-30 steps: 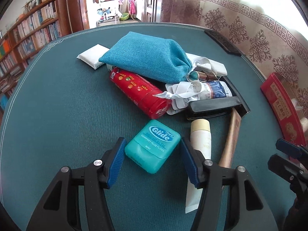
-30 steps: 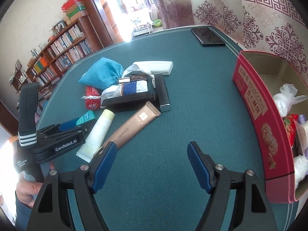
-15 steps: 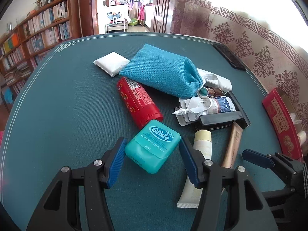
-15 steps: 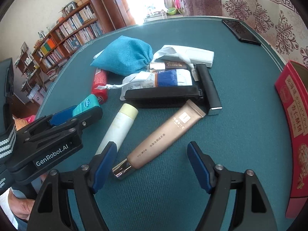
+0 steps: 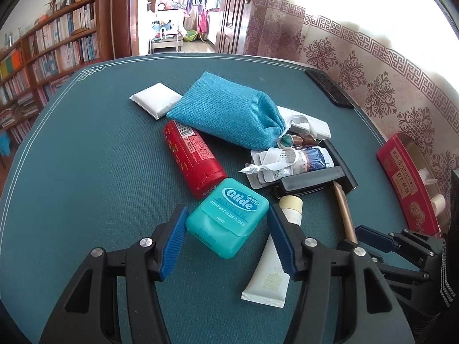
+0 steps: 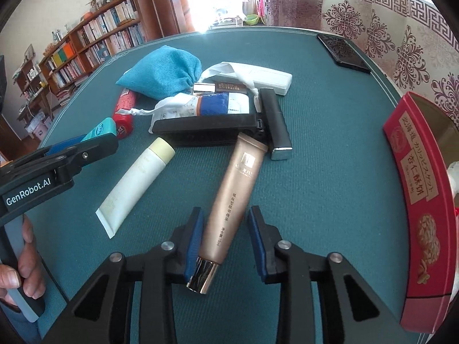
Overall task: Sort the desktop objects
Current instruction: 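Grasp the teal Glide floss box with the left tool while the right tool grasps the beige foundation tube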
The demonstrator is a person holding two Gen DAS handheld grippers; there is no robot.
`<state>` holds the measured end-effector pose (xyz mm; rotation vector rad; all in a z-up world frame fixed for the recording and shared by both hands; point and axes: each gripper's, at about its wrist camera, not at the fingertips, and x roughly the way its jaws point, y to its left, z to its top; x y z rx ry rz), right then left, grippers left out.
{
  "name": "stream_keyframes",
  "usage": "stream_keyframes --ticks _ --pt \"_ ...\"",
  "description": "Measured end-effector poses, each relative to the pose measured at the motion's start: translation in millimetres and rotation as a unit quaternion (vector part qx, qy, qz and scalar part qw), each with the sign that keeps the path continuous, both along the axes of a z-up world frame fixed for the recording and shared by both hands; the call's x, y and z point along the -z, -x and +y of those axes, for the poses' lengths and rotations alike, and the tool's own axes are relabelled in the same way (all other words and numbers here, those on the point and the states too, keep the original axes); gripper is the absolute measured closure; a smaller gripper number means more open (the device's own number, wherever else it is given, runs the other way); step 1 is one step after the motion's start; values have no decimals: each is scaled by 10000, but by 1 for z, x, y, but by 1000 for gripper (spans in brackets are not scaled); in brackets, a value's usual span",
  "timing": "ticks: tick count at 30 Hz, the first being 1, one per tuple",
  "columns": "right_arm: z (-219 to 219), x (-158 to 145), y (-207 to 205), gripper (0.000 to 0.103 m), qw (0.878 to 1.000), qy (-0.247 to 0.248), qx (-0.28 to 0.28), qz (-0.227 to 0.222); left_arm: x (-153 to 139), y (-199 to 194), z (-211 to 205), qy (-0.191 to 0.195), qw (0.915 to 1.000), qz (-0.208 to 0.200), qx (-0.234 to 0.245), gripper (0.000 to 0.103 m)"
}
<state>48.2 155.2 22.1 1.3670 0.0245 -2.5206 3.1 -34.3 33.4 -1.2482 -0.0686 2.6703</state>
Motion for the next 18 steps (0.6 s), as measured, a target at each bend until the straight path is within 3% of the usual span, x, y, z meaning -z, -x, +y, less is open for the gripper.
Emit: stream_keyframes --ticks 8,11,13,18 --pt "-18 1 3 68 9975 -657 -145 197 -1 -2 6 -21 9999 6 113 43" --pt "-14 0 4 71 9983 -539 -120 178 0 -2 5 -50 9999 -7 101 43" --pt "-9 0 3 82 9987 -481 -37 174 -1 -3 5 -66 9999 10 102 43" --pt "11 -6 -5 88 9996 223 104 134 -1 -4 9 -45 9999 32 156 43"
